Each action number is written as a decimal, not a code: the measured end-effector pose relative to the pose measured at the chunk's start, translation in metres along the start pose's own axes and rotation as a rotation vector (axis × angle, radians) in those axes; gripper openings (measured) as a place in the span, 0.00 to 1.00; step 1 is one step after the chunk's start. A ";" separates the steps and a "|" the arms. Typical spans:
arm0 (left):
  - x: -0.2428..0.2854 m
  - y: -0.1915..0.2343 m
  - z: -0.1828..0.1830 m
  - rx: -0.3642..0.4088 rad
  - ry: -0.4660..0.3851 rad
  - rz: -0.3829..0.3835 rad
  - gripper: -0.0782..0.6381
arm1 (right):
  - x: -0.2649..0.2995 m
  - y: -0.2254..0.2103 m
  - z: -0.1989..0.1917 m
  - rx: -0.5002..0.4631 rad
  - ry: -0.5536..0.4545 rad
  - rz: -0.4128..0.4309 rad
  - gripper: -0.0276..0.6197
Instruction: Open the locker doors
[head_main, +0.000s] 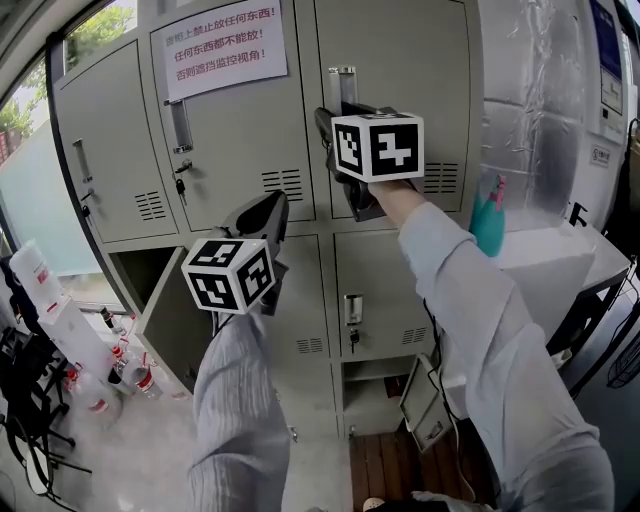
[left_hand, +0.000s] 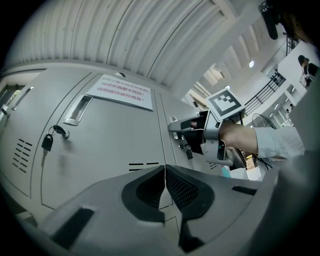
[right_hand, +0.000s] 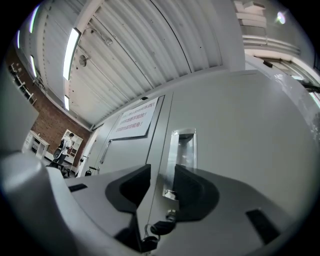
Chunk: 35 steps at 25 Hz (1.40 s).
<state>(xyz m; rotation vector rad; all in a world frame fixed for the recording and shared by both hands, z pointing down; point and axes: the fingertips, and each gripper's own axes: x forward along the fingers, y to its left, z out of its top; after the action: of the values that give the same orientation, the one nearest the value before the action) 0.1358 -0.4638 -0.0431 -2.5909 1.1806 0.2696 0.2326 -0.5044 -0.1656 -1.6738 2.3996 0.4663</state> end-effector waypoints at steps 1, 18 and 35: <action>-0.001 -0.002 -0.002 -0.001 0.003 -0.004 0.12 | -0.003 0.000 0.001 0.005 -0.005 0.002 0.26; -0.023 -0.033 -0.003 -0.014 -0.009 -0.068 0.12 | -0.069 0.020 0.026 -0.026 -0.042 0.007 0.25; -0.010 -0.098 0.007 -0.014 -0.061 -0.191 0.12 | -0.149 0.016 0.053 0.009 -0.110 0.132 0.24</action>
<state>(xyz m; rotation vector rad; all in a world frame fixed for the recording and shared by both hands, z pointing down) 0.2033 -0.3936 -0.0299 -2.6633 0.9066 0.3137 0.2687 -0.3494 -0.1648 -1.4521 2.4363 0.5514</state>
